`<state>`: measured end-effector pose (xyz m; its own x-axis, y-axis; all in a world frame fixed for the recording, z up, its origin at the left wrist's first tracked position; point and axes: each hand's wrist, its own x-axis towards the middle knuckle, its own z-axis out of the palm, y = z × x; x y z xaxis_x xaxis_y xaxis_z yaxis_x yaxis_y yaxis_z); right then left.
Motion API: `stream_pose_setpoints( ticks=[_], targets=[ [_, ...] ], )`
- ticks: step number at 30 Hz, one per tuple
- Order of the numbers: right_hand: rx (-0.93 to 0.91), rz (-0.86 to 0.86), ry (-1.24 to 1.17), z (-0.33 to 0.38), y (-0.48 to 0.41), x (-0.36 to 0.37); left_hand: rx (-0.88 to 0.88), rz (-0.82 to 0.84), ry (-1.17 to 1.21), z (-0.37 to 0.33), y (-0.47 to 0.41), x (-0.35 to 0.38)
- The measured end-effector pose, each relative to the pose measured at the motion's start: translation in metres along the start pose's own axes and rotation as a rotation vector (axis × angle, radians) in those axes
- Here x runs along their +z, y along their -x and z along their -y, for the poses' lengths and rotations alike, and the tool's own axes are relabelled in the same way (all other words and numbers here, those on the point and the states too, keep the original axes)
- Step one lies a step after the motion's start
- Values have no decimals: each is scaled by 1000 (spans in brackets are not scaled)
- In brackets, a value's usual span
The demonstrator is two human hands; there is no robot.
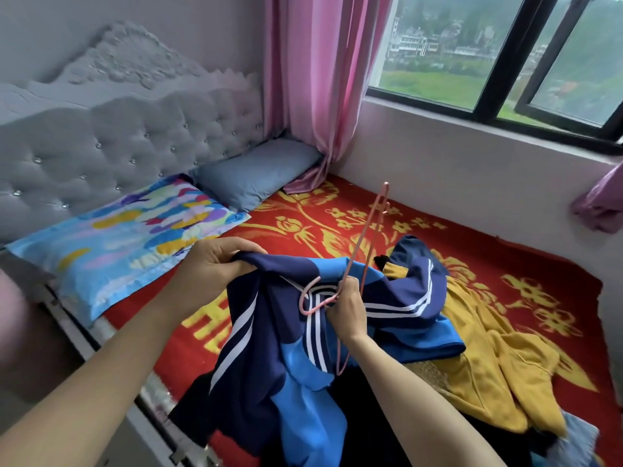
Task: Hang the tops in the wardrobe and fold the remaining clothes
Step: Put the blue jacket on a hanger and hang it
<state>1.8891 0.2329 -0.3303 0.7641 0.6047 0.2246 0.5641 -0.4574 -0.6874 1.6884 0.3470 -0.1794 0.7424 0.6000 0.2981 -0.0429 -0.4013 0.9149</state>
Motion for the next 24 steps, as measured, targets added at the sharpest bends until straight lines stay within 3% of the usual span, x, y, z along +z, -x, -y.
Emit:
stream_pose_setpoints(
  ticks=[2, 6, 8, 16, 24],
  targets=[
    [-1, -59, 44, 2, -2, 2, -8, -8, 13, 0, 2, -3],
    [221, -245, -20, 4, -24, -22, -16, -20, 29, 4, 3, -10],
    [220, -306, -27, 7, -39, -50, -25, -59, 33, 8, 3, -14],
    [-169, -532, -80, 64, -61, -201, -12, -191, 37, 8, -27, -13],
    [-459, -890, -174, 166, -29, -322, 333, -308, 14, -63, -87, 14]
  ],
)
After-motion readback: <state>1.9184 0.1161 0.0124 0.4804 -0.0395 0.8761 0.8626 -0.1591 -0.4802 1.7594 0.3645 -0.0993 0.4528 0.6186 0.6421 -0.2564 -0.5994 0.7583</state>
